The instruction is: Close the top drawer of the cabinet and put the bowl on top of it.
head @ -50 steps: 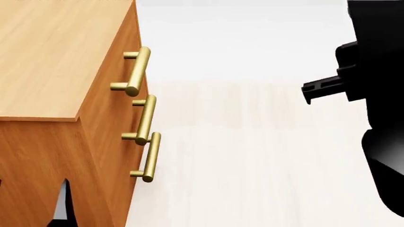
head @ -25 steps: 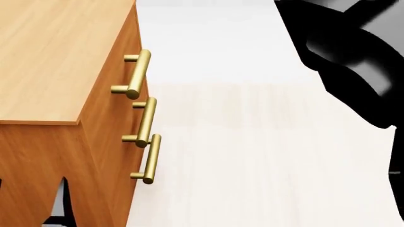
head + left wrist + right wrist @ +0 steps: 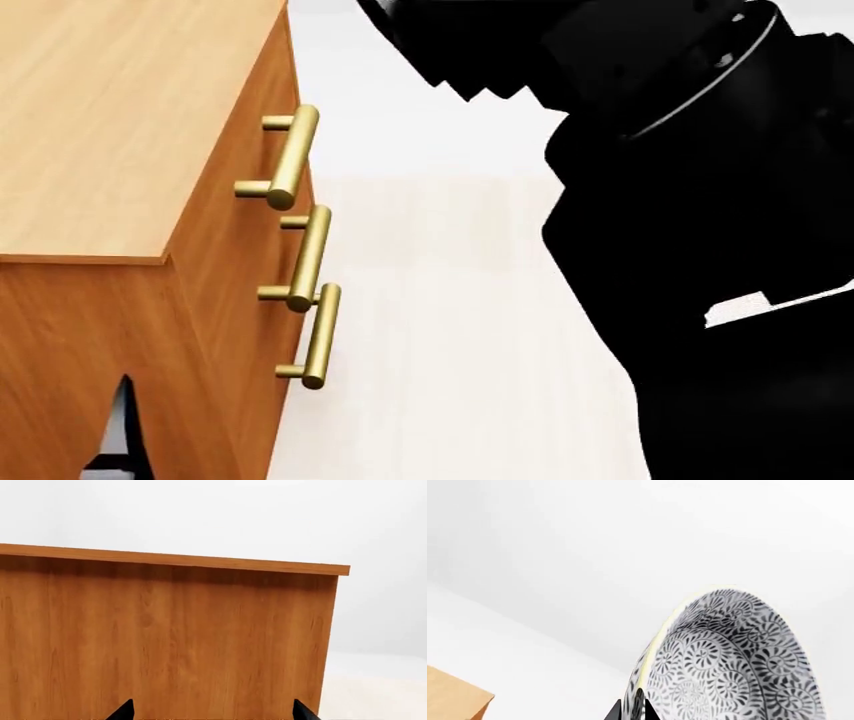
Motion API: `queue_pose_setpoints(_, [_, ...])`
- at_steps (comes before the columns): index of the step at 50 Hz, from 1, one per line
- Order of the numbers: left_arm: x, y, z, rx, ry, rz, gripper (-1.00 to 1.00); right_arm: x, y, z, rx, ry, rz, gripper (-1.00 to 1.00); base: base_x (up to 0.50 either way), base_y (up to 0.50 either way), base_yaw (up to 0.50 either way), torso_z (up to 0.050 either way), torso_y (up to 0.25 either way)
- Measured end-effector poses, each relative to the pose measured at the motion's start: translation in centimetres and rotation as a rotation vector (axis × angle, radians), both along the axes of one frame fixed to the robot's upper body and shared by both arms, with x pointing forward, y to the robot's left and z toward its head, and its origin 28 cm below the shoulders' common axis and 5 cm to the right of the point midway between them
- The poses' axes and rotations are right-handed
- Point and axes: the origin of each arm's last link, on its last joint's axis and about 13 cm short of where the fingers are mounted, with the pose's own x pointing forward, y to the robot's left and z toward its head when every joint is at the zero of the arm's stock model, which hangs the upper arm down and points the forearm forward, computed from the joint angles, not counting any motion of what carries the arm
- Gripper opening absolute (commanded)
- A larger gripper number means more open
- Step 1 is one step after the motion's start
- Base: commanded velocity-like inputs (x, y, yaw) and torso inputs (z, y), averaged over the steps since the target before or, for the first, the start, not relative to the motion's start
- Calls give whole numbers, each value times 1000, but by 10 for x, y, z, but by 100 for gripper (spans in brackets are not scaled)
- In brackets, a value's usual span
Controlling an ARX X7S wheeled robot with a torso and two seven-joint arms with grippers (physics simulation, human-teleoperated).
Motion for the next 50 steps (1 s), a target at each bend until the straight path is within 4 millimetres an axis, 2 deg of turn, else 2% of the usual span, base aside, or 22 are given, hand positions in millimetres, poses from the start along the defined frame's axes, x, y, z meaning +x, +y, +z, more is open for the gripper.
queue_pose_setpoints(12, [1, 2, -2, 16, 9, 37, 100, -12, 53, -4, -36, -34, 146, -100, 0, 0, 0, 0, 0])
queue_pose_setpoints(17, [0, 4, -1, 18, 9, 46, 100, -15, 66, -10, -36, -30, 184, -100, 0, 0, 0, 0, 0])
queue_pose_setpoints(50, [13, 16, -3, -4, 33, 61, 100, -7, 83, -60, -126, 29, 365, -100, 0, 0, 0, 0, 0])
